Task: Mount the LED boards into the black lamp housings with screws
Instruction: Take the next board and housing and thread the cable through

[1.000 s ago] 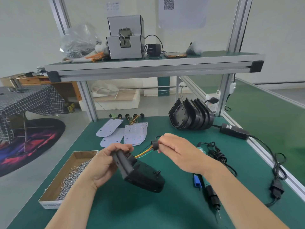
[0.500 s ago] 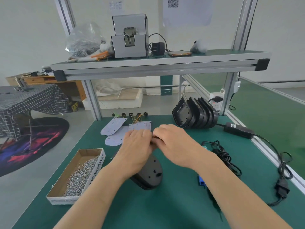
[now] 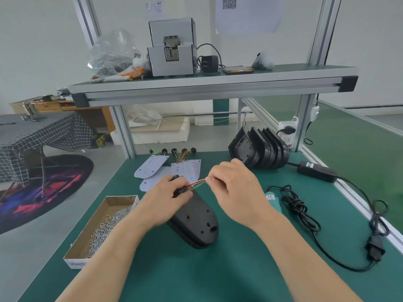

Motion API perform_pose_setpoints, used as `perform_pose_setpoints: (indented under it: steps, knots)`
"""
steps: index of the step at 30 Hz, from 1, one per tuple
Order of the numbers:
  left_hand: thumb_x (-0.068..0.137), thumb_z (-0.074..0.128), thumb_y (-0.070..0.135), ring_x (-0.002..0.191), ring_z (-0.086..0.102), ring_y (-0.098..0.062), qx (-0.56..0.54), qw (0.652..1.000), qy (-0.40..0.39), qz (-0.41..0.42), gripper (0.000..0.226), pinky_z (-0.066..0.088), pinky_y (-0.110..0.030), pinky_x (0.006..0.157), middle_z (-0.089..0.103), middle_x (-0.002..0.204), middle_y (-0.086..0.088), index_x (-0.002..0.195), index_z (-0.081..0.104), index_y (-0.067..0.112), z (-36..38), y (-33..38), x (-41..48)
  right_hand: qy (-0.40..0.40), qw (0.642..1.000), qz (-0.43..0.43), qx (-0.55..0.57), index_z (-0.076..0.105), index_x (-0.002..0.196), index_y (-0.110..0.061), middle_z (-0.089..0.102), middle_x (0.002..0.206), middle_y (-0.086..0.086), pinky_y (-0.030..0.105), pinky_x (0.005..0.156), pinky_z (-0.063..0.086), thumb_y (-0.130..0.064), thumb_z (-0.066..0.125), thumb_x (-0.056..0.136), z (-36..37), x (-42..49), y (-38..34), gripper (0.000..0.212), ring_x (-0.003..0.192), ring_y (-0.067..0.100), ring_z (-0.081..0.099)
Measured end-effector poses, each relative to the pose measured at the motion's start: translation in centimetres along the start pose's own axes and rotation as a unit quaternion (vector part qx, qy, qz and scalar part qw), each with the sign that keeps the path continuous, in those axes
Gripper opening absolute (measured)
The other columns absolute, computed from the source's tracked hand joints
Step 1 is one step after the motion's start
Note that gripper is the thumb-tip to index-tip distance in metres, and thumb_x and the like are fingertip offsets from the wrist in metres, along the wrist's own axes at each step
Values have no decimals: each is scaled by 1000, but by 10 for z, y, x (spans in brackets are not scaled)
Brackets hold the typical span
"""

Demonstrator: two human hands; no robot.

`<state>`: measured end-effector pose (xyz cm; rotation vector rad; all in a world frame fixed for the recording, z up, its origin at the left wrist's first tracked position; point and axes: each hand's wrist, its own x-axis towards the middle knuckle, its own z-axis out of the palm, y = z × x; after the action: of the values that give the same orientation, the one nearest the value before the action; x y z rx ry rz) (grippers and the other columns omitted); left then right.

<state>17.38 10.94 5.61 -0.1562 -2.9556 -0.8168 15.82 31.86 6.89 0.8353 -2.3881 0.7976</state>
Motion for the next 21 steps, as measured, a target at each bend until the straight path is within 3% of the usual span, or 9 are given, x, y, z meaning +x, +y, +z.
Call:
perform_pose_setpoints:
  steps: [5,7,9,11,13,15,16,19,21]
  knots:
    - [88,65,36,87,54,-19,1,996,87,28,4,38,-29,66,49,95,3,86,63,34,9,26,-2,-83,979,-28,-185,62,97,-25,66,88,-8,40,101,30,-37,38,103,-15,8,-8,28,101,23,52]
    - [86,61,25,80,53,-25,27,993,109,43,19,31,-29,58,43,90,1,74,52,36,15,39,-1,-129,972,-42,-193,55,103,-21,67,98,0,41,86,36,-31,39,102,-10,7,-23,19,97,27,59]
    - [86,60,19,78,52,-29,54,989,131,48,18,35,-34,60,39,91,0,74,53,30,20,49,1,-166,968,-31,-186,48,107,-15,66,104,7,38,69,31,-16,43,98,-5,5,-27,10,93,32,62]
    - [86,64,19,81,54,-30,49,988,143,42,4,41,-36,65,38,94,0,83,62,22,22,51,1,-193,966,-8,-173,44,104,-16,65,104,10,37,65,29,-13,44,97,-5,7,-22,7,86,34,58]
    - [81,69,27,86,53,-21,16,991,125,53,10,41,-27,66,39,97,4,90,66,26,20,45,0,-182,972,8,-145,41,99,-20,64,100,11,37,65,28,-22,42,101,-5,8,-16,3,80,35,51]
    - [72,73,45,96,55,-9,-76,993,71,59,35,43,-17,78,49,108,10,105,68,37,13,32,-1,-162,980,24,-110,41,93,-22,63,93,11,39,64,30,-28,41,104,-3,8,-6,12,82,37,51]
    - [69,73,54,104,59,-9,-169,984,42,47,49,45,-20,91,56,119,9,116,66,42,8,26,-3,-152,985,34,-75,41,89,-23,59,85,8,40,64,32,-28,42,104,-3,6,-1,16,80,37,50]
    - [72,66,76,125,59,-15,-463,886,21,9,72,36,-46,115,59,141,6,137,53,50,6,3,-7,-114,990,57,65,45,78,-17,47,67,-3,43,65,41,-19,48,103,-10,3,13,26,69,29,45]
    - [67,71,80,136,50,-15,-523,852,2,25,90,28,-48,119,52,149,7,146,40,52,15,-6,-9,-100,981,70,154,51,74,-8,48,63,1,37,61,39,-14,51,103,-13,3,13,29,60,17,42]
